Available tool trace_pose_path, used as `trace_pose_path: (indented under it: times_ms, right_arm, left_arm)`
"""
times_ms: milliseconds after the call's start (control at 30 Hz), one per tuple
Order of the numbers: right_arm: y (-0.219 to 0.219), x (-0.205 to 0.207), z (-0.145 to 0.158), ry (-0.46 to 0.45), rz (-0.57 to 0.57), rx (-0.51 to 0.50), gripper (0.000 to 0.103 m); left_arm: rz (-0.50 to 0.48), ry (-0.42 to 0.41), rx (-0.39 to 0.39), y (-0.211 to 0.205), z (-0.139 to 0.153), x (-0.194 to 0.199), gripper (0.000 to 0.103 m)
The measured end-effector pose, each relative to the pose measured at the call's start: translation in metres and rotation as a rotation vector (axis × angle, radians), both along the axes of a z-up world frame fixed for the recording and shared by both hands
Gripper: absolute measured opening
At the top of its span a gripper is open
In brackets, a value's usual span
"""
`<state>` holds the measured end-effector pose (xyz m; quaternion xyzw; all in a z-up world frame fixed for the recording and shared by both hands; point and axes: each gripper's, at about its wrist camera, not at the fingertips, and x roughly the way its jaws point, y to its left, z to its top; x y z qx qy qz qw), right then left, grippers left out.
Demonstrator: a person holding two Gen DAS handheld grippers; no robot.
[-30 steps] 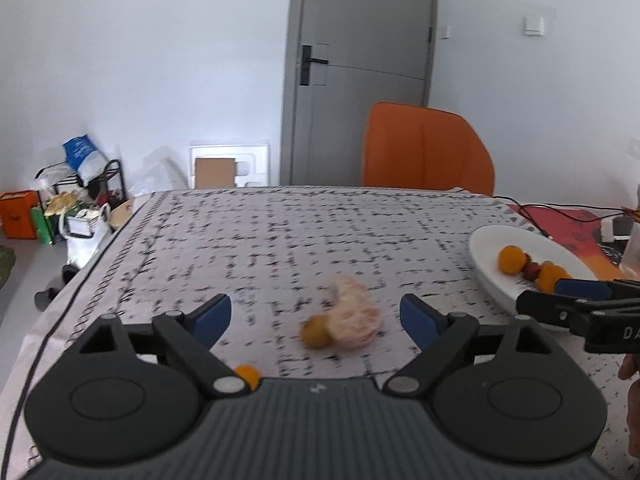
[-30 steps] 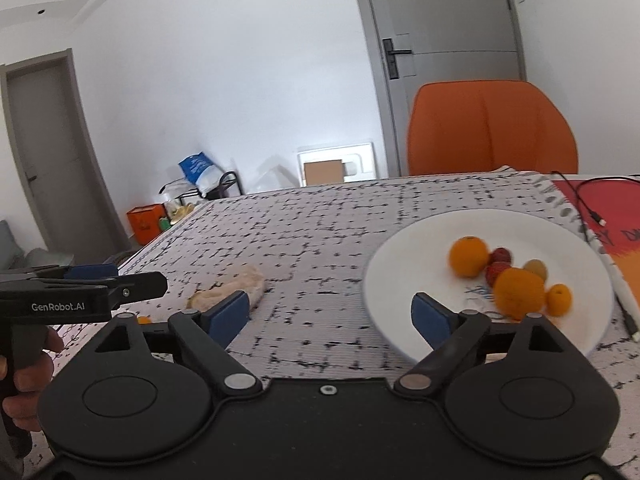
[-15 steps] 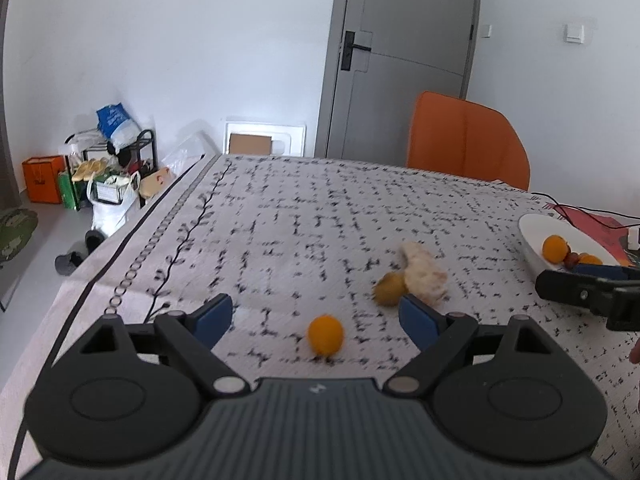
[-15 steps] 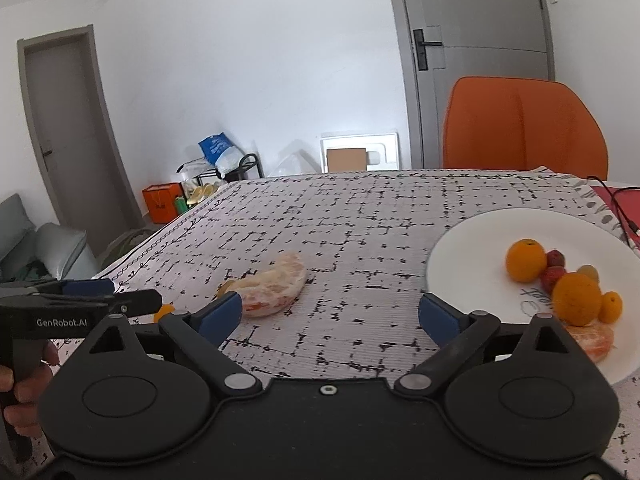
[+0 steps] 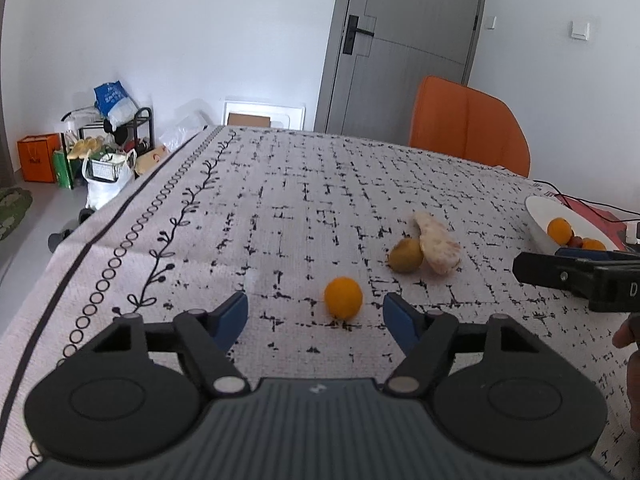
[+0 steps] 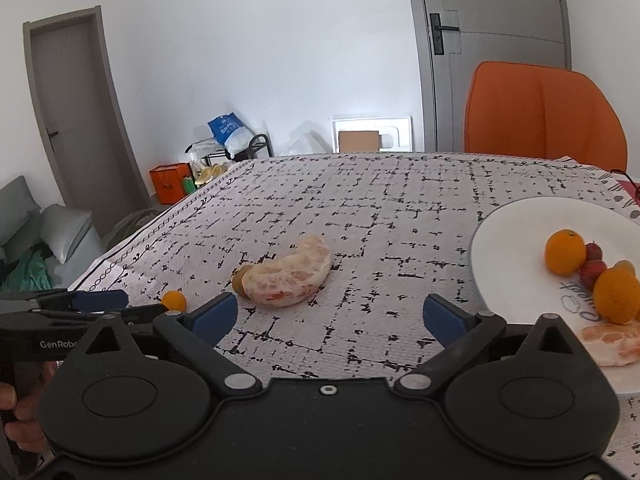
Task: Organize fruits
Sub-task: 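Grasp a small mandarin with the left tool while the right tool grasps the second peeled segment, then carry both fruits to the bowl and release the peeled segment from the right tool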
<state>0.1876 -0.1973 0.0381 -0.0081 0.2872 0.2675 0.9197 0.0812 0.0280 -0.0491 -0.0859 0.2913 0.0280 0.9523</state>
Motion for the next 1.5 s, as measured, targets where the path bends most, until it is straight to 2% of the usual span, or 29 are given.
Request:
trace_pose_path:
  times_ms: [133,233,333,400,800,1200,1267,1333,1367,1400,1500]
  right_arm:
    - [0.005,0.002,-0.003,0.007,0.008,-0.010,0.103]
    - [0.008,0.005,-0.005,0.015,0.009,-0.018,0.103]
    - [0.012,0.010,-0.008,0.028,0.011,-0.025,0.103]
    - [0.015,0.013,-0.009,0.035,0.014,-0.030,0.103]
    - [0.042,0.027,-0.009,0.046,0.095,-0.054,0.103]
    - [0.057,0.043,-0.012,0.074,0.123,-0.036,0.101]
    - [0.056,0.046,-0.014,0.091,0.114,-0.028,0.095]
    - [0.055,0.048,-0.018,0.124,0.121,-0.016,0.078]
    - [0.056,0.048,-0.019,0.120,0.125,-0.012,0.073]
    - [0.055,0.046,-0.019,0.108,0.123,-0.021,0.062]
    - [0.052,0.046,-0.017,0.127,0.130,0.003,0.057]
  left_arm:
    - [-0.009,0.003,-0.011,-0.001,-0.001,0.005,0.066]
    - [-0.023,0.010,-0.017,-0.004,-0.002,0.010,0.053]
    - [-0.033,0.014,-0.019,-0.007,-0.003,0.015,0.039]
    - [-0.035,0.017,-0.019,-0.008,-0.004,0.017,0.021]
    - [0.000,0.012,-0.044,0.007,-0.001,0.017,0.021]
    - [0.029,0.013,-0.054,0.023,0.000,0.014,0.021]
    - [0.030,0.012,-0.053,0.023,0.000,0.013,0.021]
    - [0.030,0.011,-0.054,0.024,0.001,0.013,0.021]
    - [0.029,0.009,-0.054,0.024,0.002,0.013,0.021]
    - [0.028,0.008,-0.053,0.023,0.002,0.012,0.021]
    - [0.023,0.006,-0.051,0.021,0.003,0.011,0.021]
